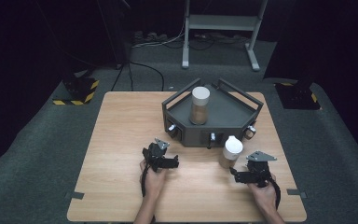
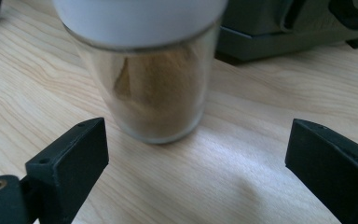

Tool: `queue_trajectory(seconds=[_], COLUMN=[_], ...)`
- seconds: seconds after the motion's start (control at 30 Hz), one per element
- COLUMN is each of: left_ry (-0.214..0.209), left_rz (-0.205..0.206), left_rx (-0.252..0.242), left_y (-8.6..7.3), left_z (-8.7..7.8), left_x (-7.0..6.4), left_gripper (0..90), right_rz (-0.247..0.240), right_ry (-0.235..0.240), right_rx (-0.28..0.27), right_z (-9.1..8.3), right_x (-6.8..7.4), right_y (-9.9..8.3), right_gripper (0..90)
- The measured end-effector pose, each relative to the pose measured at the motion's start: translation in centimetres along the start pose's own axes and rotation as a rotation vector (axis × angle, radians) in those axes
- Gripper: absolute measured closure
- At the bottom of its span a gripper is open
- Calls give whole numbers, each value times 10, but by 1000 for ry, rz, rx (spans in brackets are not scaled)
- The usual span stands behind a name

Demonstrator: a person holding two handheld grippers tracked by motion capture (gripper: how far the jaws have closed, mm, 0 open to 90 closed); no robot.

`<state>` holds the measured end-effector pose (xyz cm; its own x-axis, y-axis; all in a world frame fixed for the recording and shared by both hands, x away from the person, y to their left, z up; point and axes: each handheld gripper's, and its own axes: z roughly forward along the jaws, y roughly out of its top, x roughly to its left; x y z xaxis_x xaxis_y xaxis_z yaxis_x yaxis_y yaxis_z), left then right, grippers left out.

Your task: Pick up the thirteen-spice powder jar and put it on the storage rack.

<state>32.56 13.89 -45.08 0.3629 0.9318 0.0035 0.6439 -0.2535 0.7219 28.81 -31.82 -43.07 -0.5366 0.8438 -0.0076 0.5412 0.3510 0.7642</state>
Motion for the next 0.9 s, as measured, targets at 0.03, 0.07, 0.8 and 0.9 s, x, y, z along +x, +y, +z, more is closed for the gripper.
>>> queue_trajectory(seconds=[0.03,0.07,0.8,0.9], left_ry=[0,0,0,0], left_rz=[0,0,4,3], left_rx=[0,0,1,1], left_y=[0,0,0,0], left_z=[0,0,0,0], left_x=[0,0,0,0], left_gripper=[23,23,23,23], right_rz=[-2,-3,-7,-4], right_ry=[2,4,30,31], right_rx=[-3,-4,-30,-32], right_z=[0,0,13,14], right_x=[1,1,10,11], right_y=[1,2,28,30], right_gripper=[57,58,118,128])
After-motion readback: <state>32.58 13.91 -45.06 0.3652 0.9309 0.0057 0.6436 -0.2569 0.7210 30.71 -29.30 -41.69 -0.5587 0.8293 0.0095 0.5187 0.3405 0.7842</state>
